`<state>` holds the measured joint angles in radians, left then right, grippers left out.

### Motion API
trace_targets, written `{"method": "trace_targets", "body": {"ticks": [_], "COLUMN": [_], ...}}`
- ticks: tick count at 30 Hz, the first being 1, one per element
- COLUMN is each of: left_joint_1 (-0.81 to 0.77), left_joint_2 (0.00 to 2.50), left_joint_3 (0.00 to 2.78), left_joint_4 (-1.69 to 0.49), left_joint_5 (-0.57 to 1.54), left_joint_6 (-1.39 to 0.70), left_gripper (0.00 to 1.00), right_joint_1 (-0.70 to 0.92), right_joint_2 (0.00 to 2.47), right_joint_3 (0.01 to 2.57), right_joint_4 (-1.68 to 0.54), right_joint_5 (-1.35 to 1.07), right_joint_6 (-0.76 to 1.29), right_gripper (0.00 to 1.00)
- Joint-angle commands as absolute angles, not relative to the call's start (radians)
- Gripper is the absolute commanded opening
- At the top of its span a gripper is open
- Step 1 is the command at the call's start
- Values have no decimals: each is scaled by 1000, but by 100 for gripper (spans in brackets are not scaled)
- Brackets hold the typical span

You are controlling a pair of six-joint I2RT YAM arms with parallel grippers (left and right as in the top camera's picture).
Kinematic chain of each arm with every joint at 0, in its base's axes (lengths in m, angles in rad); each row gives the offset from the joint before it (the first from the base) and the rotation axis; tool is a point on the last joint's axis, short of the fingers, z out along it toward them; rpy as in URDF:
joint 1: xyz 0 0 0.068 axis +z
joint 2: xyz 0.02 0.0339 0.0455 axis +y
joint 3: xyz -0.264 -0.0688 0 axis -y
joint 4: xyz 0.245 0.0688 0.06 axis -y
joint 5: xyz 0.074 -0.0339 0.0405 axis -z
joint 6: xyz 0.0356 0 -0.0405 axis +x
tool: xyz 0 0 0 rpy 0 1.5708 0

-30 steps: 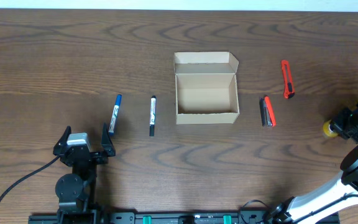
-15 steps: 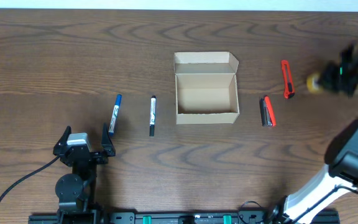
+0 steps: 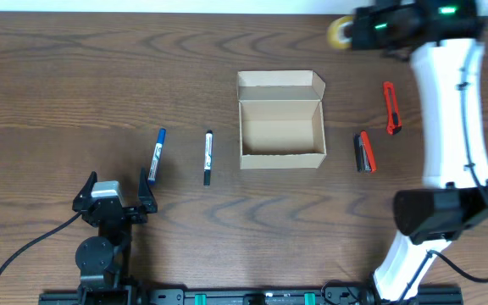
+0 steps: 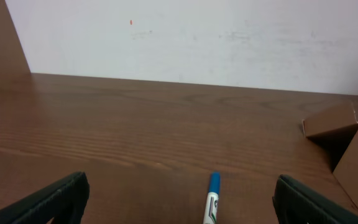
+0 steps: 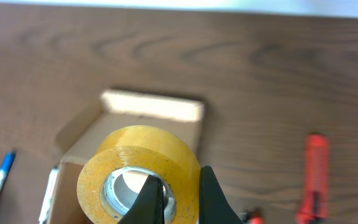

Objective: Pack container
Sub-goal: 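Carry the tape roll into the box and release it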

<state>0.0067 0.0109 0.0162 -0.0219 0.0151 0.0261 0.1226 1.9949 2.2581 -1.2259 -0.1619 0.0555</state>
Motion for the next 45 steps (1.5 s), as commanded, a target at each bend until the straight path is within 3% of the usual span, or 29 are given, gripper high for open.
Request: {"method": "trace_targets", "body": {"ticks": [1,8,17,39,45], "left_joint_1": [13,13,13,13,13], "left_joint_2": [4,4,4,4,4], "left_joint_3": [5,4,5,4,4], "left_joint_4": [-76,-76,-76,-76,-76], "left_joint_5": [19,19,19,19,19], "left_joint_6": [22,22,22,22,22], "left_gripper": [95,95,95,95,95], "right_joint_1": [218,330,340,355,355], "right_joint_2": [2015,2016,2016,2016,2016], "right_joint_3": [2175,1922,1723,1525,1525], "right_joint_4": [-1194,-1058,-1003,-927,-922], "right_joint_5": [-119,-92,-91,-97,-97], "right_joint_6": [43,43,47,54,54], "right_gripper": [1,1,1,2,8]}}
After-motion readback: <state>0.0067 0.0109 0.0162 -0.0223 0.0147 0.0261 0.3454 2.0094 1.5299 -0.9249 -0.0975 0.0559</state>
